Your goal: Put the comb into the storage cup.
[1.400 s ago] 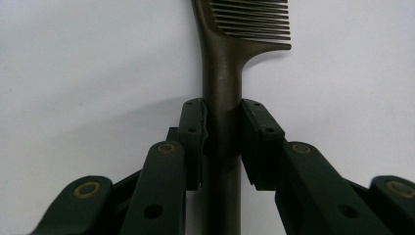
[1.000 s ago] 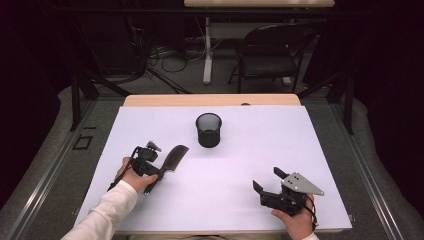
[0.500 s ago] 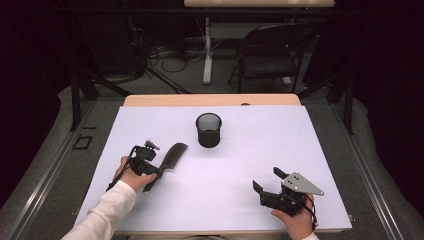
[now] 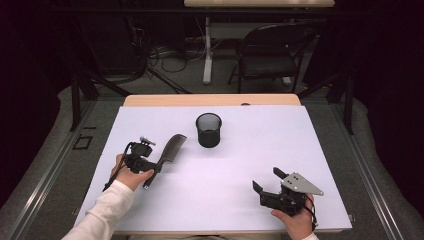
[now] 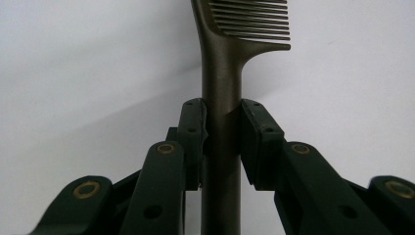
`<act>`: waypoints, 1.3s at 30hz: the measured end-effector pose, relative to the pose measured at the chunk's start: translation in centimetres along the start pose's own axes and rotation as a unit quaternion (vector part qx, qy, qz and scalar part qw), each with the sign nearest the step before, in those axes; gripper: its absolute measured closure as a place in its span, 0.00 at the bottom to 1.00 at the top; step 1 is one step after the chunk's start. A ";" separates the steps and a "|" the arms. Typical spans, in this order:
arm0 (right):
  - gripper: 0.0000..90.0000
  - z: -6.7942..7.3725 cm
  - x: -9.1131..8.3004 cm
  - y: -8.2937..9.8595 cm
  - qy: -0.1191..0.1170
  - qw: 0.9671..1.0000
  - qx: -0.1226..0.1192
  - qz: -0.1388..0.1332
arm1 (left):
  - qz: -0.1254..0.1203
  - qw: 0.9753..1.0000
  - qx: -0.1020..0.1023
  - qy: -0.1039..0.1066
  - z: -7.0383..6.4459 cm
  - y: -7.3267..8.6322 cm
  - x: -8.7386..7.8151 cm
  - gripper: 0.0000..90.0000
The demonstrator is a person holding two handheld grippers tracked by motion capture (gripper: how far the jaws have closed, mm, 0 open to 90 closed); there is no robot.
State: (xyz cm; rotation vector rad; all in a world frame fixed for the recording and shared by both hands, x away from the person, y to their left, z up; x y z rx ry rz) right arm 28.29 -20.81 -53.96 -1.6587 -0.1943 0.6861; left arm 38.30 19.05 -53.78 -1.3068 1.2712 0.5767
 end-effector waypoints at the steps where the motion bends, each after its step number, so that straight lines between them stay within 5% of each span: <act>1: 0.16 0.0 0.0 0.0 0.000 1.000 0.000 0.000 | 0.000 1.000 0.000 0.000 0.0 0.0 0.0 0.80; 16: 0.16 0.0 0.0 0.0 0.001 1.000 0.001 0.001 | -0.059 0.998 -0.002 0.011 0.0 -0.5 -1.7 0.80; 39: 0.16 0.0 0.1 0.1 0.001 1.000 0.002 0.005 | -0.159 0.987 0.008 0.027 0.1 -1.0 -3.9 0.80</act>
Point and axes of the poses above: each handheld gripper's, and its own axes: x roughly forward along the jaws, y roughly out of its underside, z roughly to its left, the point moved 4 cm from there along x, roughly forward along the jaws, and after that the axes turned 6 degrees about -x, right-handed, at the moved point
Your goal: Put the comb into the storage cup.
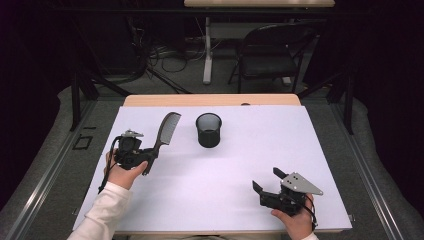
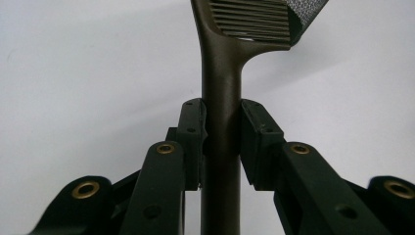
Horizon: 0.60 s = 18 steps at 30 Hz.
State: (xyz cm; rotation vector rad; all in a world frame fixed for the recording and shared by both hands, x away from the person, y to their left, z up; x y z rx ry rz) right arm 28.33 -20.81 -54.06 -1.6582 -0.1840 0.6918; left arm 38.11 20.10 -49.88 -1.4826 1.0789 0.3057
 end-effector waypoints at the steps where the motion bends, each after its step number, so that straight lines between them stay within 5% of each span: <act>1: 0.16 0.0 0.0 0.0 0.000 1.000 0.001 0.001 | -0.009 1.000 0.001 0.004 -0.1 -0.1 -0.2 0.80; 18: 0.17 0.0 0.1 0.1 -0.001 1.000 -0.001 0.002 | -0.056 0.997 0.030 0.031 -2.9 -1.5 -0.9 0.80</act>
Point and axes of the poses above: each handheld gripper's, and its own axes: x roughly forward along the jaws, y roughly out of its underside, z roughly to its left, the point moved 4 cm from there along x, roughly forward along the jaws, and after that the axes turned 6 degrees about -x, right-handed, at the moved point
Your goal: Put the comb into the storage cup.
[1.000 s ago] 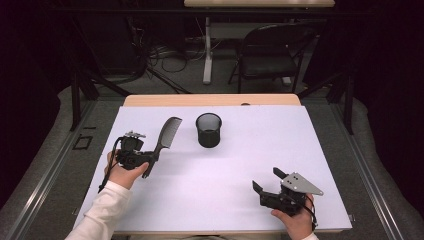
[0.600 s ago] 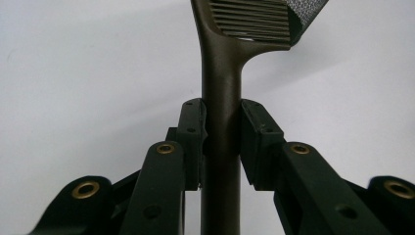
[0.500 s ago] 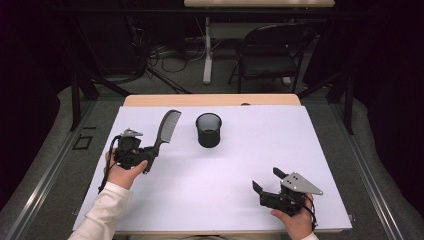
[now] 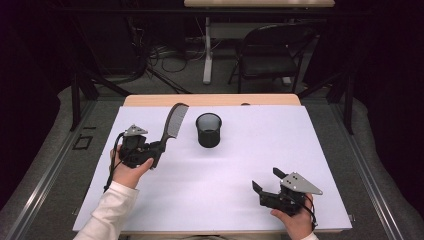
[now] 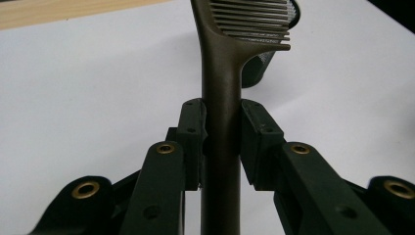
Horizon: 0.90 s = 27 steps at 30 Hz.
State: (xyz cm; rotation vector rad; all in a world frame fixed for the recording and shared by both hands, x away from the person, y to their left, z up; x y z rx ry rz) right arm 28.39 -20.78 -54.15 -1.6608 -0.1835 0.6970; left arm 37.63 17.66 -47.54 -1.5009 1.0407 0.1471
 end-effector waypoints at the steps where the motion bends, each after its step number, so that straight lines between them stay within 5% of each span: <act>1: 0.16 0.0 0.0 0.0 0.000 1.000 0.000 0.000 | -0.007 1.000 0.000 0.004 -0.3 -0.1 0.1 0.80; 27: 0.17 0.0 0.0 0.0 0.000 1.000 -0.002 0.001 | -0.054 0.997 0.034 0.044 -3.9 -0.4 1.0 0.80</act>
Point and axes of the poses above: each handheld gripper's, and its own axes: x roughly forward along the jaws, y roughly out of its underside, z roughly to its left, the point moved 4 cm from there along x, roughly forward along the jaws, and after that the axes turned 6 degrees about -x, right-handed, at the moved point
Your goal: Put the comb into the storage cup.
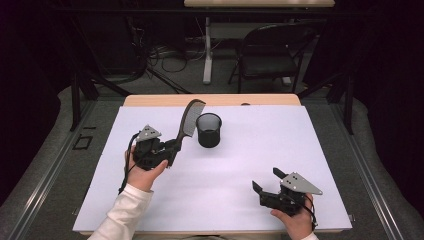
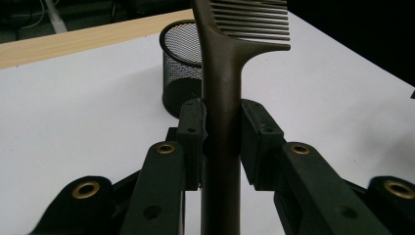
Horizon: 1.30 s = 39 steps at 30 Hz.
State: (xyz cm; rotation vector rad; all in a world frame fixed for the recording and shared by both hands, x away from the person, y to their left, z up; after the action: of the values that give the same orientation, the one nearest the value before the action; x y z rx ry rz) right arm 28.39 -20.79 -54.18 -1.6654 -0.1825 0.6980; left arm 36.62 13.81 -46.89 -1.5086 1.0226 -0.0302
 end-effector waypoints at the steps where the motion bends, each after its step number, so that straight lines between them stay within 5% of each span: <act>1: 0.17 0.0 0.0 0.0 0.000 1.000 0.001 0.000 | 0.000 1.000 0.001 0.001 -0.1 0.1 0.0 0.80; 39: 0.18 0.1 0.3 0.2 0.003 1.000 -0.010 0.010 | -0.038 0.999 0.025 0.010 -1.6 2.4 1.0 0.80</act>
State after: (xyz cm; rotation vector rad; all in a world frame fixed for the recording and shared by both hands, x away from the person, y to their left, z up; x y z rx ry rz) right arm 28.57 -20.61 -54.46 -1.6897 -0.1689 0.7070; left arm 34.95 12.26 -49.01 -1.5036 0.9740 -0.1240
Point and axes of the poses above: each handheld gripper's, and its own axes: x roughly forward along the jaws, y roughly out of its underside, z roughly to its left, the point moved 4 cm from there along x, roughly forward along the jaws, and after that the axes turned 6 degrees about -x, right-handed, at the moved point
